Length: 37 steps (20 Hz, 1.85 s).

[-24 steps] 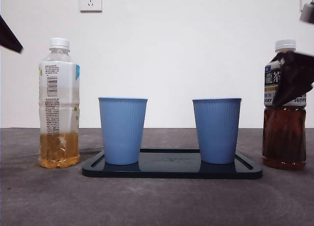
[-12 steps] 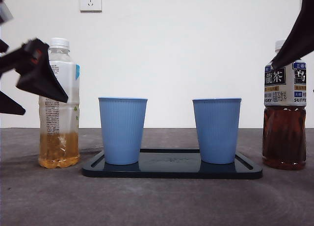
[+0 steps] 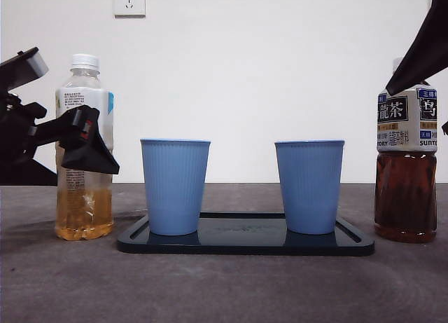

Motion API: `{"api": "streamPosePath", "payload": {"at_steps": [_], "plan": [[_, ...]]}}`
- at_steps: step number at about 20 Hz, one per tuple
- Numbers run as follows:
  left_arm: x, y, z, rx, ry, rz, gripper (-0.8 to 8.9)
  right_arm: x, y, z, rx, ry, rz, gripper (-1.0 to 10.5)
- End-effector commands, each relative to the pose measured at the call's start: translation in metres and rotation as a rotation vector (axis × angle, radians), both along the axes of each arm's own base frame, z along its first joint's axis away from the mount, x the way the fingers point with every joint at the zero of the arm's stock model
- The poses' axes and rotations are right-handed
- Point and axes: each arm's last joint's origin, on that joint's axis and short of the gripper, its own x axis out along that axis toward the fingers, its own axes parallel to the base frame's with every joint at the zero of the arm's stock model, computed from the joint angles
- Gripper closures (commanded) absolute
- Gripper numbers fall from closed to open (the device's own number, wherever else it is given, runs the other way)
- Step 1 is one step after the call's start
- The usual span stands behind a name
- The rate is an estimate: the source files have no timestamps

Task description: Pour the drink into the cup

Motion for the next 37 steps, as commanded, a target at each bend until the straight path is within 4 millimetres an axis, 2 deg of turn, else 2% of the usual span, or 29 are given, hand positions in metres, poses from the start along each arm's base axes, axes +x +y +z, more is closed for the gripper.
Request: {"api": "streamPosePath", "payload": {"at_steps": [1, 4, 6, 10, 14, 19, 21, 30, 37], "plan": [[0.003, -0.002, -0.004, 0.003, -0.016, 0.003, 2.38, 0.001, 0.001, 0.006, 0.015, -0.013, 0.005, 5.2], [0.004, -0.002, -0.005, 0.003, -0.017, 0.003, 4.57, 0.001, 0.001, 0.006, 0.010, -0.018, 0.008, 5.2], [0.004, -0.002, -0.005, 0.003, -0.017, 0.003, 5.36, 0.001, 0.001, 0.006, 0.008, -0.021, 0.010, 5.2], [0.003, -0.002, -0.003, 0.002, -0.021, 0.003, 5.53, 0.000, 0.002, 0.006, 0.012, -0.025, 0.041, 5.2], [0.000, -0.001, 0.007, 0.008, -0.059, -0.003, 5.77, -0.001, 0.004, 0.007, 0.045, -0.017, 0.113, 5.2], [-0.007, 0.001, 0.023, 0.136, -0.024, -0.056, 5.79, -0.003, 0.006, 0.009, 0.078, -0.022, 0.199, 5.2], [-0.007, 0.002, 0.036, 0.229, 0.013, -0.082, 5.80, -0.003, 0.007, 0.012, 0.081, -0.035, 0.228, 5.2], [-0.007, -0.013, 0.118, 0.689, 0.024, -0.166, 5.99, -0.006, 0.012, 0.014, 0.091, -0.044, 0.302, 5.2], [-0.015, -0.023, 0.158, 1.162, 0.022, -0.078, 6.00, -0.008, 0.015, 0.014, 0.083, -0.058, 0.344, 5.2]]}}
